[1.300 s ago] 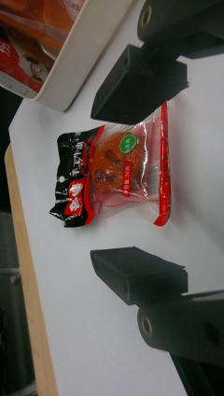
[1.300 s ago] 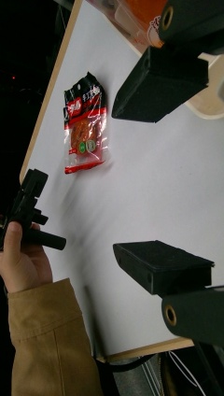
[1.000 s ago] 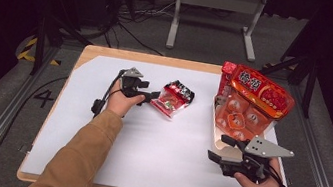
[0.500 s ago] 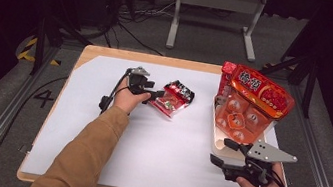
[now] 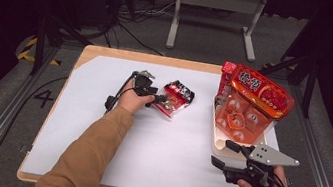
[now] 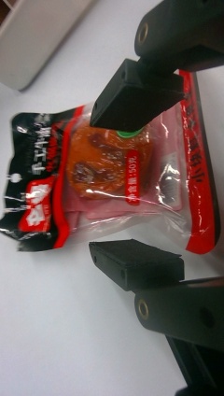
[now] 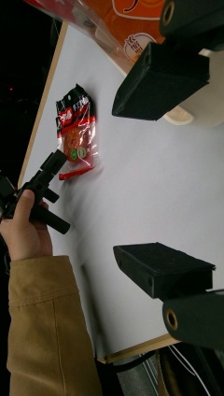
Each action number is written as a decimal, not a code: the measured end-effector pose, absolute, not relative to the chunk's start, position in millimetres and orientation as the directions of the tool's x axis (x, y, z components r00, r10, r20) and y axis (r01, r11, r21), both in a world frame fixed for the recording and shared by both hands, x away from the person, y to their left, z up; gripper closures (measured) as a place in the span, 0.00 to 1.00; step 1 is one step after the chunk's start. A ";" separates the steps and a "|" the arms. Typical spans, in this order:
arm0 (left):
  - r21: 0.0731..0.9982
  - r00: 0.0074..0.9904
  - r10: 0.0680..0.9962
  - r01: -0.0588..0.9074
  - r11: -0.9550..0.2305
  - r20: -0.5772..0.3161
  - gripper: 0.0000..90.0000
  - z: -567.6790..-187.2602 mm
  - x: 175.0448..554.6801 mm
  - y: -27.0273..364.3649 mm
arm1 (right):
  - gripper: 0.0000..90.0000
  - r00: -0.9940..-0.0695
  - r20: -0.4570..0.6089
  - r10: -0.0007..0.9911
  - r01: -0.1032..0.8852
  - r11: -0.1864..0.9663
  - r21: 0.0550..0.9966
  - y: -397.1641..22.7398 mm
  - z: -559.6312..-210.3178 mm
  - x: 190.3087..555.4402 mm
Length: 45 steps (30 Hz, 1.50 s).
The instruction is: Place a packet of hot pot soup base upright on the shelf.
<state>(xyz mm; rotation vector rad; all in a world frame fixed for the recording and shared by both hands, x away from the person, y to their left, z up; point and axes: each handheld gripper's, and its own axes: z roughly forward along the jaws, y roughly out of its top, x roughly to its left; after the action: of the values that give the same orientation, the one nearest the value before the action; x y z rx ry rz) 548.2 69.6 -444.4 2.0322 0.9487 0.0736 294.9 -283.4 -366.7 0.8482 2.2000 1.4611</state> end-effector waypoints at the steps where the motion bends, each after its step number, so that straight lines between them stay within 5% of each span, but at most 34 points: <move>1: 0.725 0.704 0.647 0.605 -0.330 -0.292 0.39 -445.8 548.4 68.4 | 0.31 -0.753 0.026 0.657 0.279 0.284 0.917 -283.3 -366.9 295.1; 11: 0.688 0.701 0.609 0.648 -0.327 -0.371 0.49 -449.6 548.5 69.3 | 0.31 -0.755 0.028 0.655 0.280 0.284 0.917 -282.0 -368.2 296.3; 17: 0.700 0.735 0.606 0.604 -0.381 -0.303 0.56 -449.1 543.7 68.1 | 0.30 -0.755 0.028 0.656 0.282 0.285 0.916 -281.2 -368.5 296.7; 22: 0.710 0.740 0.619 0.583 -0.395 -0.263 0.84 -451.2 541.3 73.5 | 0.30 -0.756 0.029 0.654 0.283 0.286 0.916 -280.5 -368.7 296.7; 28: 0.713 0.760 0.614 0.551 -0.434 -0.213 0.96 -450.1 538.8 72.6 | 0.30 -0.755 0.032 0.654 0.285 0.284 0.916 -280.6 -369.3 297.6; 45: 0.806 0.800 0.585 0.432 -0.404 -0.135 1.00 -404.3 504.4 85.1 | 0.35 -0.745 0.033 0.667 0.282 0.269 0.921 -280.0 -363.1 306.1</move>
<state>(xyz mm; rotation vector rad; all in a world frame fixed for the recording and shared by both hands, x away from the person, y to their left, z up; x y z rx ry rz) 504.4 85.1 -404.3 2.0587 0.7530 0.2090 306.1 -280.0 -363.1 0.8626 2.1849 1.4693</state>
